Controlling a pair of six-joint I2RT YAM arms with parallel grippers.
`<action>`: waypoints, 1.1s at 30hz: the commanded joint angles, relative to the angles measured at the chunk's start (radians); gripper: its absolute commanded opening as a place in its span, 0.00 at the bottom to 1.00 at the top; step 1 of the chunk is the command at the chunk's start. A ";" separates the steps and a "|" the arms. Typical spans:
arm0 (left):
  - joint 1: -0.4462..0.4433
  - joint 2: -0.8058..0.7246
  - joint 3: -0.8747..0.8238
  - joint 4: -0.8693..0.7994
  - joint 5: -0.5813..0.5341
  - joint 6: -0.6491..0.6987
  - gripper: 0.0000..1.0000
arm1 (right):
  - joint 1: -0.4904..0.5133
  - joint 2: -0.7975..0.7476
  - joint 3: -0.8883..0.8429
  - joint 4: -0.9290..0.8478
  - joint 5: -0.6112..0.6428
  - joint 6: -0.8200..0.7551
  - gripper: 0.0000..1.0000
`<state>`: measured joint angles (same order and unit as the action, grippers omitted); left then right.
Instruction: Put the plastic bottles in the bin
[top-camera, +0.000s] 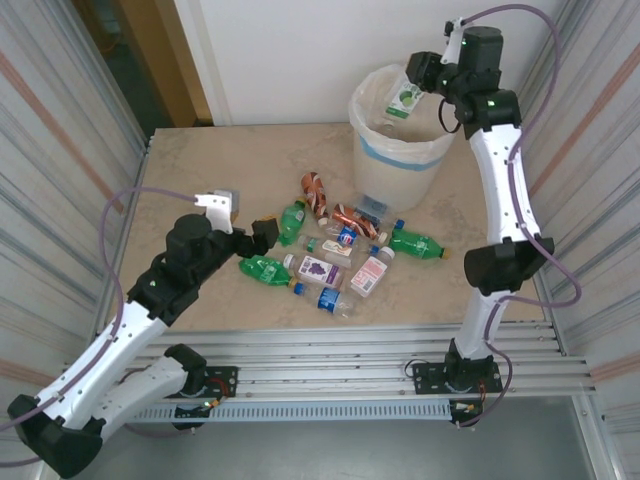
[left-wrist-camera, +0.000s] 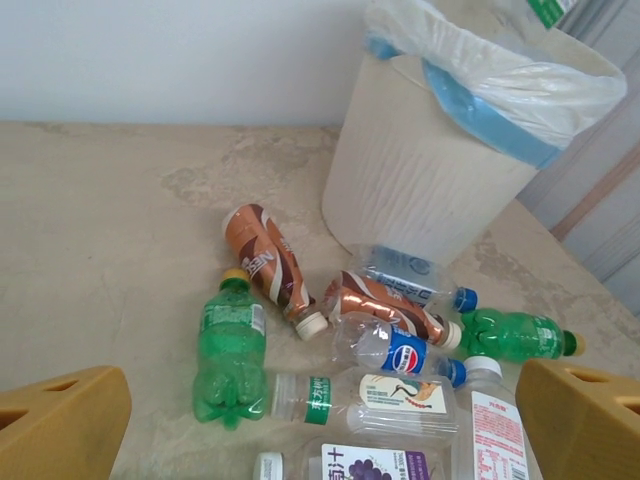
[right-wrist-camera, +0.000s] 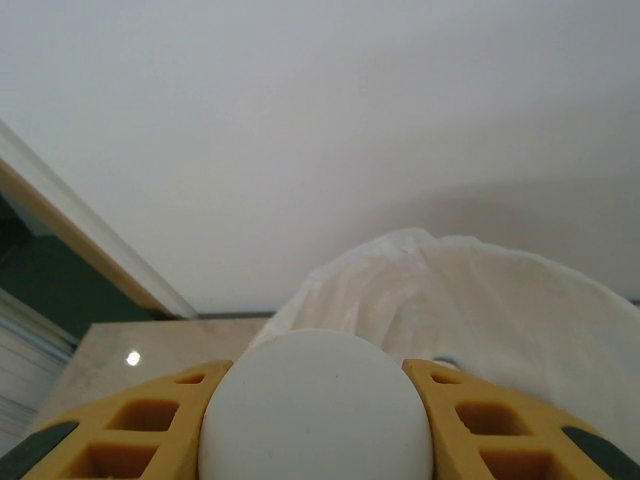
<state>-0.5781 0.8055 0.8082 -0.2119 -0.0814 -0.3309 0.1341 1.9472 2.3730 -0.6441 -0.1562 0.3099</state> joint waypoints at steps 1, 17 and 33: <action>-0.004 -0.025 -0.027 -0.019 -0.071 -0.070 0.99 | -0.003 0.035 0.052 -0.054 0.023 -0.053 0.15; 0.014 -0.034 -0.052 -0.176 -0.200 -0.280 0.99 | -0.004 0.156 0.045 -0.134 0.019 -0.084 0.42; 0.023 0.034 -0.073 -0.341 -0.227 -0.539 0.99 | -0.004 0.099 0.049 -0.154 0.048 -0.103 0.78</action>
<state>-0.5636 0.8276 0.7521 -0.4992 -0.2829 -0.7841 0.1341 2.1056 2.3863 -0.7883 -0.1360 0.2268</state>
